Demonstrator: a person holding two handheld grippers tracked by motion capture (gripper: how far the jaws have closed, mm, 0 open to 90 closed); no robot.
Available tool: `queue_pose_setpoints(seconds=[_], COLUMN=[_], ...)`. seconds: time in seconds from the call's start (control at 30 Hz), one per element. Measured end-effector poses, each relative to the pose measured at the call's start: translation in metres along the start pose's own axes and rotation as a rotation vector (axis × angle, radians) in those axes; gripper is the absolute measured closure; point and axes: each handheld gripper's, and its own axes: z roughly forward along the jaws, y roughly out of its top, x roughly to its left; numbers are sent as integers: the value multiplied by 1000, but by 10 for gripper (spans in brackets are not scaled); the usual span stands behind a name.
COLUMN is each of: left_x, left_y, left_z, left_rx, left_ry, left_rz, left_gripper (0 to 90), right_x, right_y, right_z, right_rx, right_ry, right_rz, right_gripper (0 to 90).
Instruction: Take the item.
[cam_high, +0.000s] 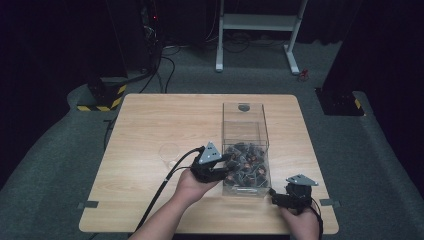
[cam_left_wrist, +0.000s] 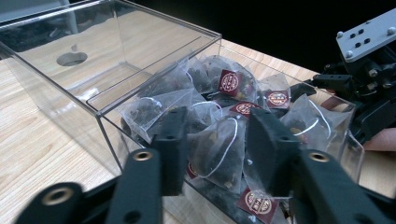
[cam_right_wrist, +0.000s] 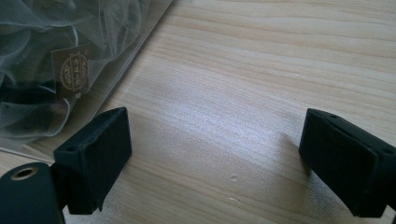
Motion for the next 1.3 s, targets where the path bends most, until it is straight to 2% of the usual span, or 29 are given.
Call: queue_pose_setpoints(seconds=[0.4,0.63,0.73,0.9,1.07,1.3], left_x=[-1,-1,0,-2,-1,-1], left_y=[-5,-9,-10,-10,-9,-6], left_z=[10,11,10,9,6,0], left_rx=[19,14,17,-16,-22,-52], left_ry=[-24,-28,-34,-25,-28,-40], left_rz=[8,-5,0,-23,-17,-28], left_gripper=[781,890,898,900,900,900], right_x=[0,0,0,0,1,1], right_y=[0,0,0,0,0,0], right_z=[0,0,0,0,0,0], right_rx=[0,1,2,1,2,2], right_ry=[3,3,4,4,3,4], right_rz=[-3,-1,-1,-1,0,-1], right_gripper=[92,92,92,92,93,93])
